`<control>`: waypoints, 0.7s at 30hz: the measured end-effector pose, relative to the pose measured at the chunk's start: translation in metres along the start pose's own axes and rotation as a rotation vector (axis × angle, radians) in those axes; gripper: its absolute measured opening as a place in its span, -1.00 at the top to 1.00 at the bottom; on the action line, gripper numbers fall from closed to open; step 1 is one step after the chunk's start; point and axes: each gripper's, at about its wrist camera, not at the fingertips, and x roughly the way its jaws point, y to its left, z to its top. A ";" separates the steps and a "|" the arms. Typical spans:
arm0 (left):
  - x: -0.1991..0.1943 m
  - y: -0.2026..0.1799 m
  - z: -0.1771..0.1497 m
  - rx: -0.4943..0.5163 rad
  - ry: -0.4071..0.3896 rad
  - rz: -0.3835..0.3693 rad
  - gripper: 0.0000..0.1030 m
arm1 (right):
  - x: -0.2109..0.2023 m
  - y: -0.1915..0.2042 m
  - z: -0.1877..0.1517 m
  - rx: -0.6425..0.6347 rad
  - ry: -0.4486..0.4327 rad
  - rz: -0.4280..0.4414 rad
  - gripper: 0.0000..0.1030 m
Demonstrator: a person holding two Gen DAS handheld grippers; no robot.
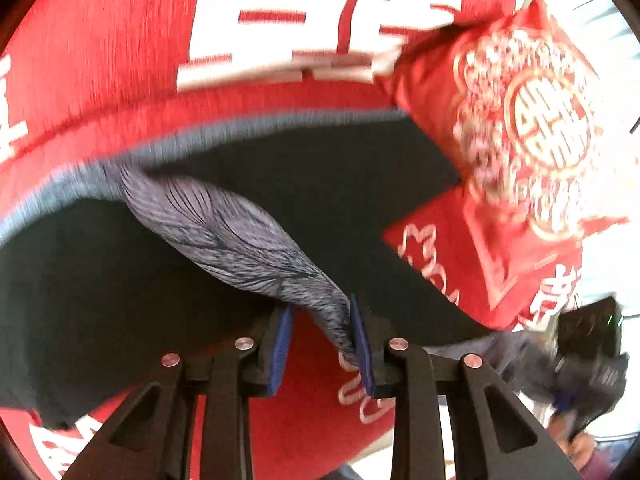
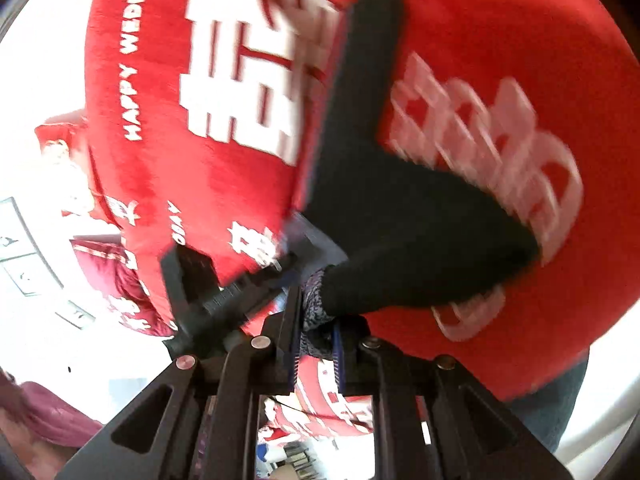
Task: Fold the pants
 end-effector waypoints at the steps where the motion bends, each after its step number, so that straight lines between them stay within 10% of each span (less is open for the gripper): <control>1: -0.004 -0.001 0.009 0.007 -0.017 0.013 0.40 | -0.001 0.011 0.022 -0.020 -0.011 0.010 0.73; 5: -0.026 0.001 0.031 0.030 -0.119 0.132 -0.54 | 0.016 0.047 0.087 -0.101 -0.014 -0.048 0.72; 11: -0.034 0.049 0.039 -0.050 -0.143 0.319 -0.54 | 0.065 0.083 0.170 -0.283 0.029 -0.301 0.56; 15: -0.007 0.096 0.028 -0.136 -0.077 0.477 -0.54 | 0.108 0.106 0.194 -0.519 0.029 -0.575 -0.65; 21: 0.025 0.128 0.007 -0.228 -0.015 0.515 -0.57 | 0.109 0.104 0.157 -0.604 0.077 -0.641 -0.65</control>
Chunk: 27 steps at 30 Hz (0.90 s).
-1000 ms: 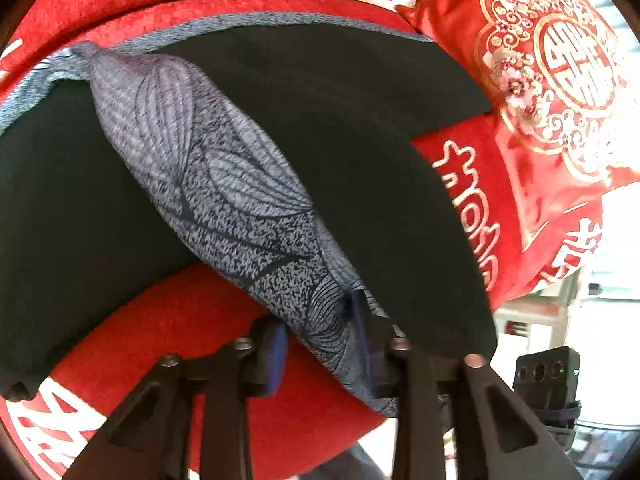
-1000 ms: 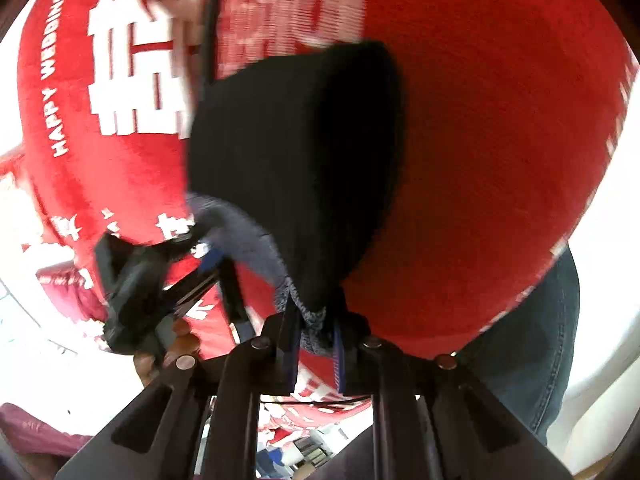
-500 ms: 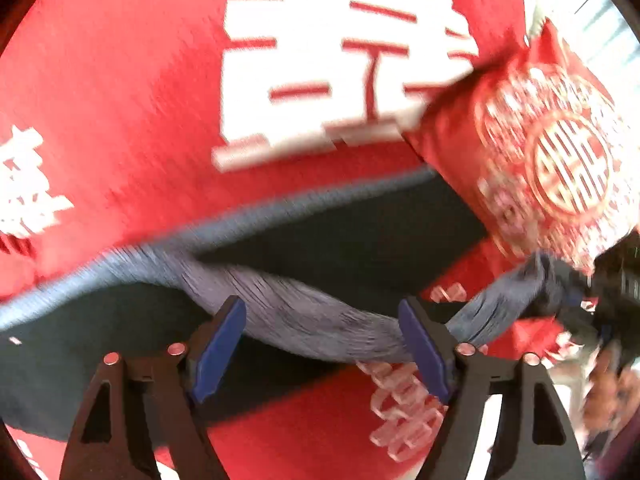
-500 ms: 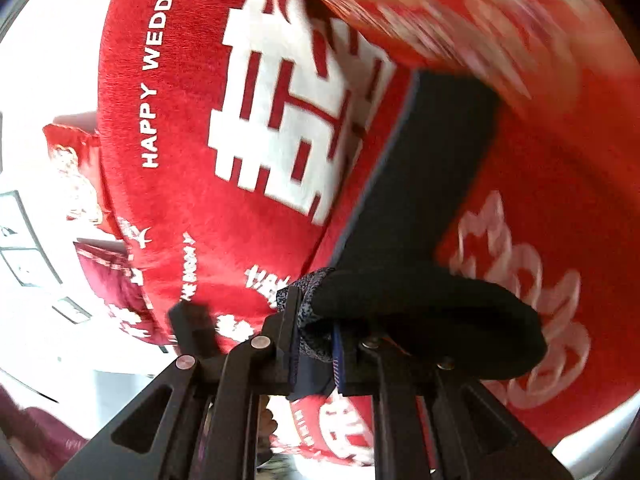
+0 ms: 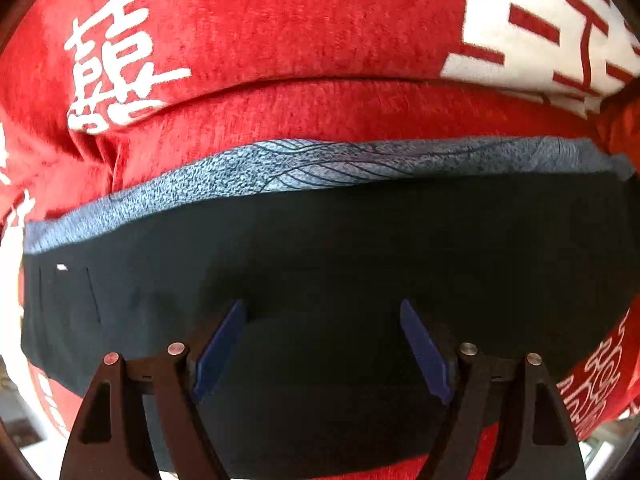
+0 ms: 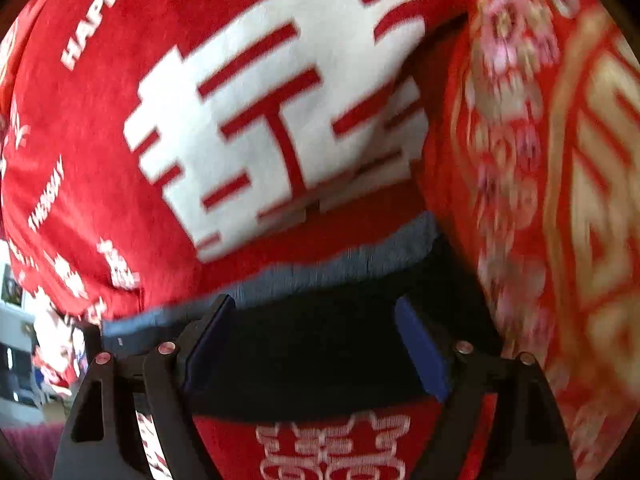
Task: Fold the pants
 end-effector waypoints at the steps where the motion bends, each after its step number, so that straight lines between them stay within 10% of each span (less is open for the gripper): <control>1: 0.000 0.000 -0.001 -0.002 -0.002 0.004 -0.57 | 0.004 -0.007 -0.014 0.033 0.019 -0.019 -0.64; 7: 0.003 0.002 -0.001 -0.003 -0.003 -0.001 -0.62 | 0.037 -0.075 -0.055 0.397 0.074 -0.069 -0.23; 9: 0.005 0.003 -0.001 -0.006 -0.001 0.003 -0.67 | 0.041 -0.081 -0.047 0.407 0.039 -0.089 0.54; 11: 0.005 0.004 -0.001 -0.011 0.008 0.000 -0.67 | 0.039 -0.072 -0.034 0.340 0.019 -0.124 0.71; 14: 0.006 0.002 -0.002 -0.001 0.003 0.012 -0.71 | 0.031 -0.061 -0.031 0.205 0.001 -0.258 0.73; 17: 0.003 0.000 0.000 0.003 0.020 0.032 -0.74 | 0.030 -0.077 -0.043 0.255 0.062 -0.309 0.22; 22: -0.019 -0.020 0.013 0.061 -0.049 0.033 -0.74 | -0.010 -0.024 -0.042 0.066 -0.044 -0.174 0.22; 27: 0.002 -0.056 0.032 0.059 -0.043 0.048 -0.74 | 0.049 0.005 0.000 -0.083 0.013 -0.107 0.22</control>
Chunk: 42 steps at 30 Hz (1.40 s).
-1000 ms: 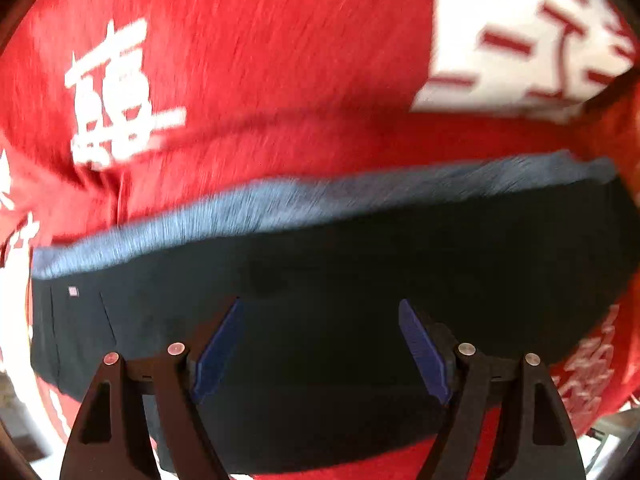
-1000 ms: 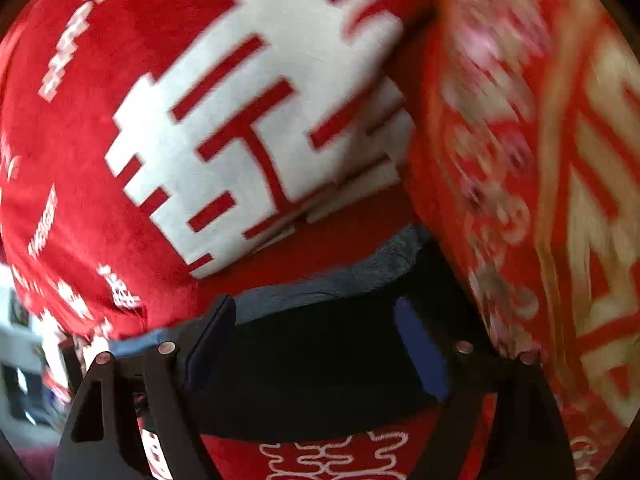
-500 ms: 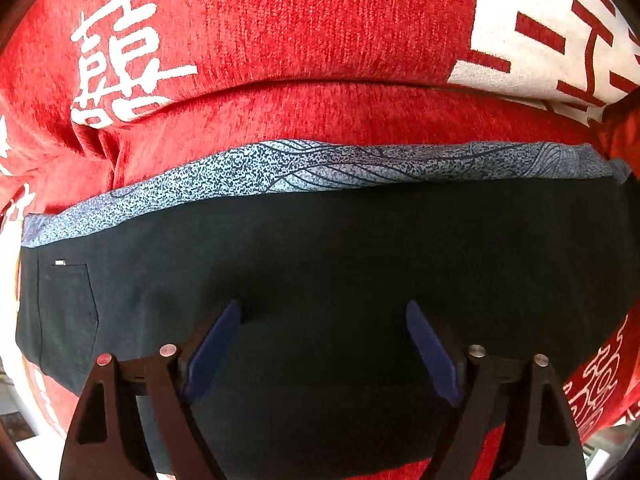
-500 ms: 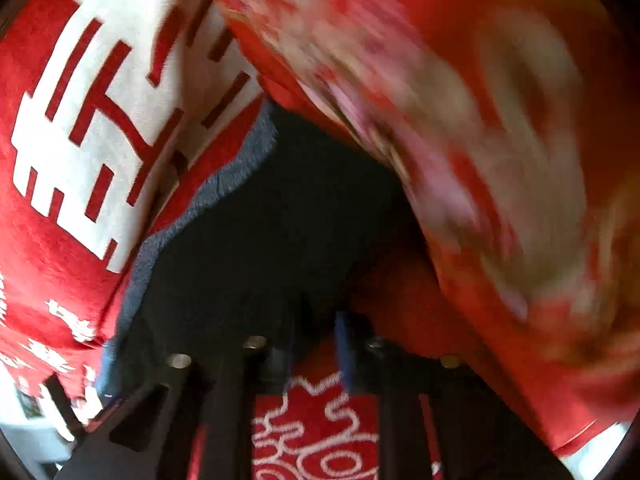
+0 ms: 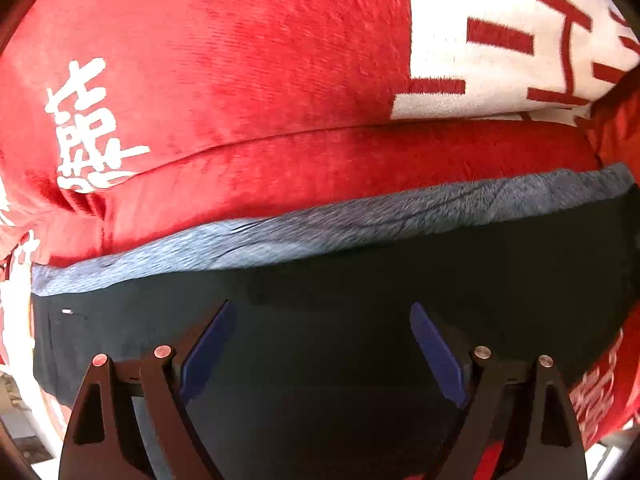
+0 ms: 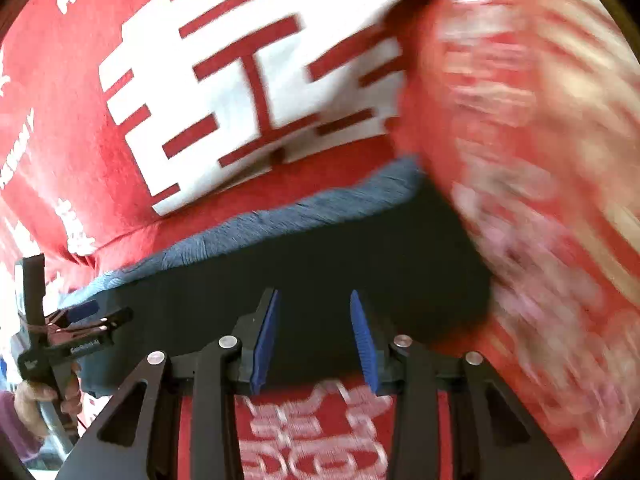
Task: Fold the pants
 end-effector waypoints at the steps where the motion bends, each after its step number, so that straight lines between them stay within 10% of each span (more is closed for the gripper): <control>1: 0.007 -0.003 0.002 -0.008 0.000 0.015 -0.74 | 0.017 0.002 0.008 -0.008 0.016 -0.021 0.22; 13: 0.019 0.027 0.014 -0.123 -0.014 0.010 -1.00 | 0.056 -0.033 0.058 -0.026 -0.011 -0.224 0.21; 27: -0.027 0.094 -0.092 -0.100 0.040 0.019 -1.00 | -0.005 0.019 -0.068 0.195 0.203 0.270 -0.15; 36: -0.021 0.256 -0.118 -0.126 -0.017 0.165 -1.00 | 0.056 0.198 -0.158 0.194 0.397 0.602 -0.15; 42: 0.035 0.354 -0.126 -0.149 0.021 0.238 -1.00 | 0.088 0.245 -0.172 0.270 0.381 0.647 -0.15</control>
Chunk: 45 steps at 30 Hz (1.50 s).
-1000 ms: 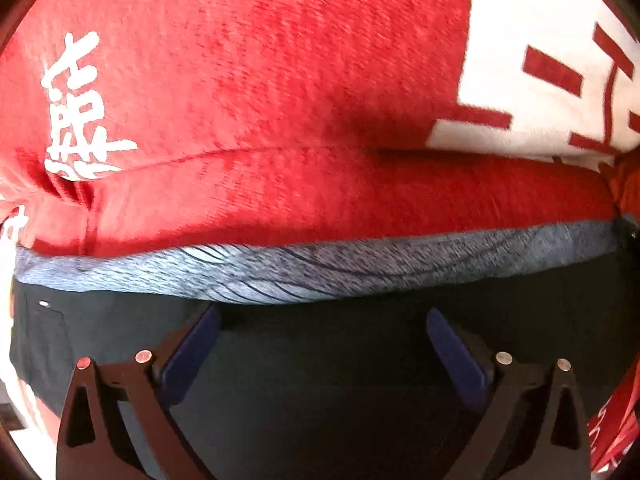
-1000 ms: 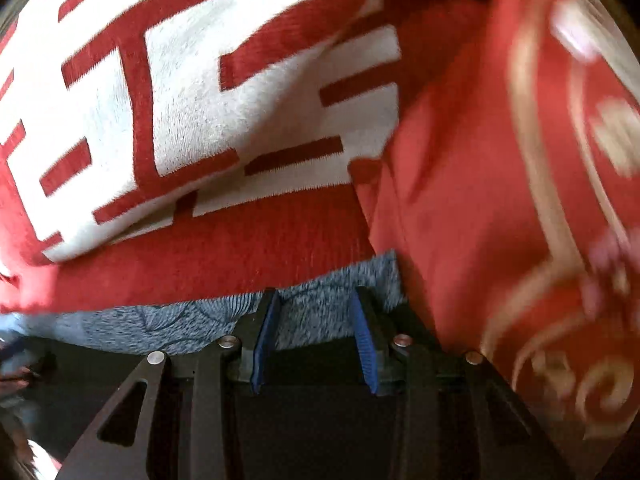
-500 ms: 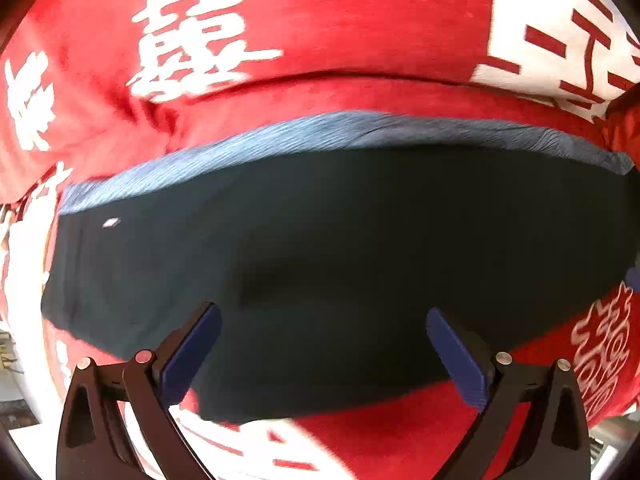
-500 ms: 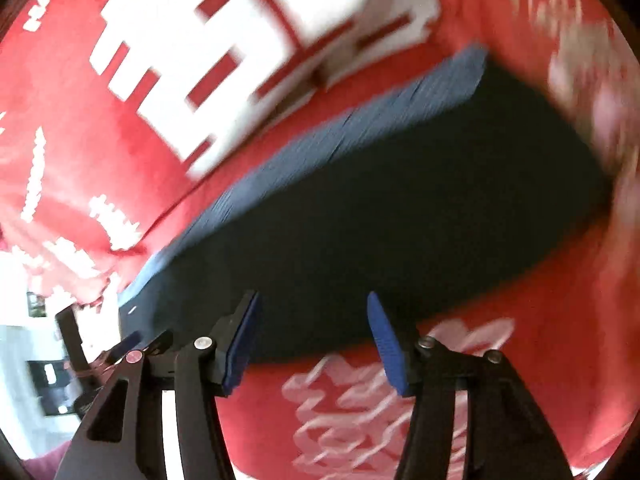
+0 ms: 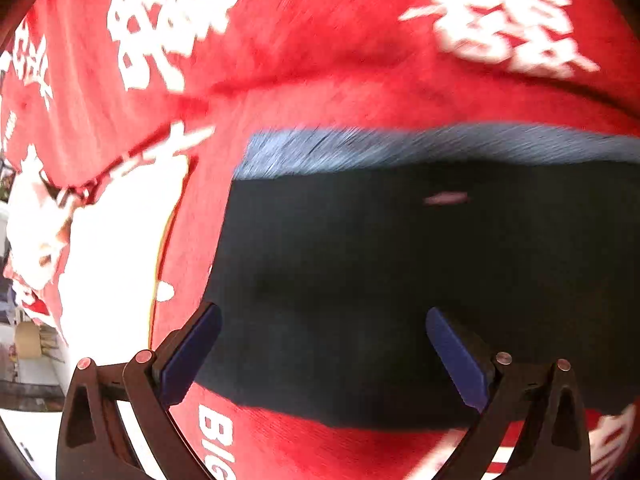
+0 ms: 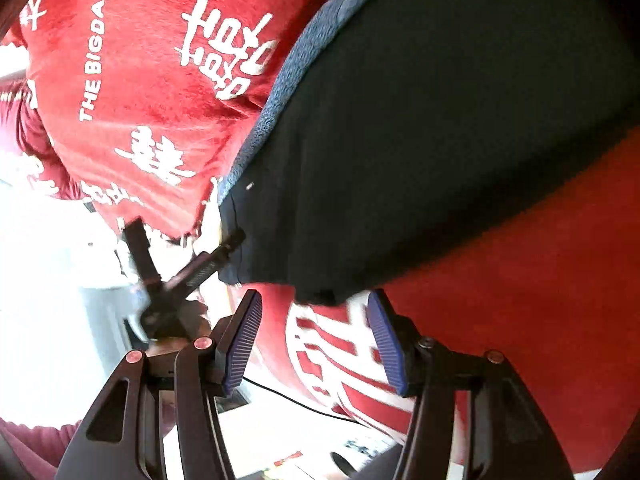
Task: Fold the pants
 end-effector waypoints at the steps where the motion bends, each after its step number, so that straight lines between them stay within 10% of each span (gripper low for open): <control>1: 0.007 0.007 -0.001 -0.023 0.008 -0.048 -1.00 | 0.006 0.000 0.000 0.002 -0.006 -0.010 -0.15; 7: 0.019 0.026 -0.006 -0.079 0.001 -0.186 -1.00 | 0.020 -0.006 0.006 0.066 -0.026 -0.005 -0.15; 8: 0.019 0.027 -0.006 -0.074 0.004 -0.192 -1.00 | 0.023 -0.005 0.009 0.079 -0.021 0.003 -0.08; 10: 0.019 0.030 -0.005 -0.067 0.017 -0.211 -1.00 | 0.022 0.011 0.020 0.032 -0.035 -0.032 0.76; 15: 0.019 0.029 -0.007 -0.036 -0.001 -0.231 -1.00 | 0.021 0.018 0.000 -0.064 -0.032 -0.181 0.83; 23: -0.010 0.007 -0.016 -0.007 0.010 -0.150 -1.00 | 0.016 0.007 -0.019 -0.042 0.015 -0.208 0.81; 29: -0.080 -0.060 -0.030 0.056 -0.054 -0.283 -1.00 | -0.030 0.037 -0.006 -0.232 -0.069 -0.387 0.29; 36: -0.081 -0.172 -0.037 0.140 -0.018 -0.319 -1.00 | -0.034 0.021 0.049 -0.321 -0.150 -0.658 0.30; 45: -0.086 -0.162 -0.024 0.014 0.039 -0.350 -1.00 | -0.034 0.008 0.046 -0.355 -0.173 -0.618 0.19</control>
